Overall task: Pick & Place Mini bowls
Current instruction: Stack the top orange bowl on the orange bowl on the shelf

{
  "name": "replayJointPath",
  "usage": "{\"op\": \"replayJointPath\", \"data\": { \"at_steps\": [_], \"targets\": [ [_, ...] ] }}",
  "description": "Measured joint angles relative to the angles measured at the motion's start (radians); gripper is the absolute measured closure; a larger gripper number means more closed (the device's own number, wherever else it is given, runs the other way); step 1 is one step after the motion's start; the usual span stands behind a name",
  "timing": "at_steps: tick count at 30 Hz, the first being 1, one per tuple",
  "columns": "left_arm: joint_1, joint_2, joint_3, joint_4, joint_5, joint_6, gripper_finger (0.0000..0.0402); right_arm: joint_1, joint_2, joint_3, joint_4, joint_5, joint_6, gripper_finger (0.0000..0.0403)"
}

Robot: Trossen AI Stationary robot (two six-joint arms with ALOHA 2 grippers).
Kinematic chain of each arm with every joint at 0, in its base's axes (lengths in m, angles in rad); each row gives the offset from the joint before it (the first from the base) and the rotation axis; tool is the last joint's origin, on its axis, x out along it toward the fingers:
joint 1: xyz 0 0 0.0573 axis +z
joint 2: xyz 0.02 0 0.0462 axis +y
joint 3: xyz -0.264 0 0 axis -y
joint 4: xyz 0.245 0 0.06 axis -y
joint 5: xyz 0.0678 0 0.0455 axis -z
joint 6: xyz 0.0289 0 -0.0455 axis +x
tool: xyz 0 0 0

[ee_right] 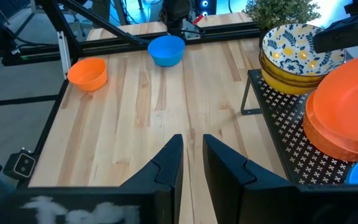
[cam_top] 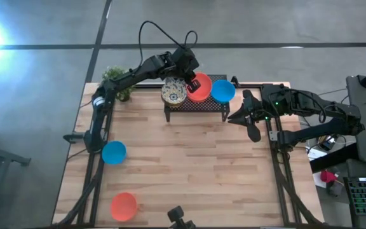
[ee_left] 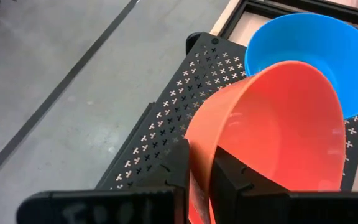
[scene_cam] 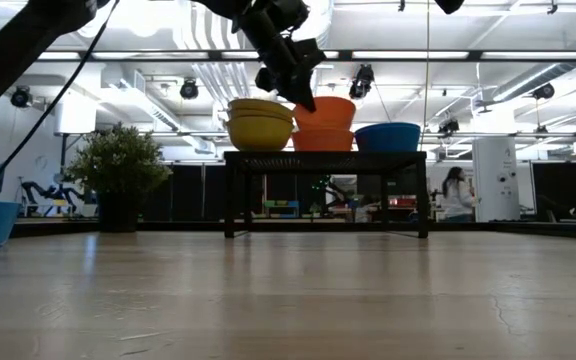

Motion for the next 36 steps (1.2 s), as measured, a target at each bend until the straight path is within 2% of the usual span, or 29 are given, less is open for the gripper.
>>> {"op": "replayJointPath", "data": {
  "at_steps": [25,36],
  "targets": [
    [-0.001,0.0,0.0,-0.001,0.002,-0.015,0.0365,0.0,0.0,0.0,0.0,0.0,0.001,0.0346],
    [-0.001,0.0,0.0,-0.001,0.002,-0.024,0.0381,0.0,0.0,0.0,0.0,0.0,0.001,0.0346]
  ]
}}
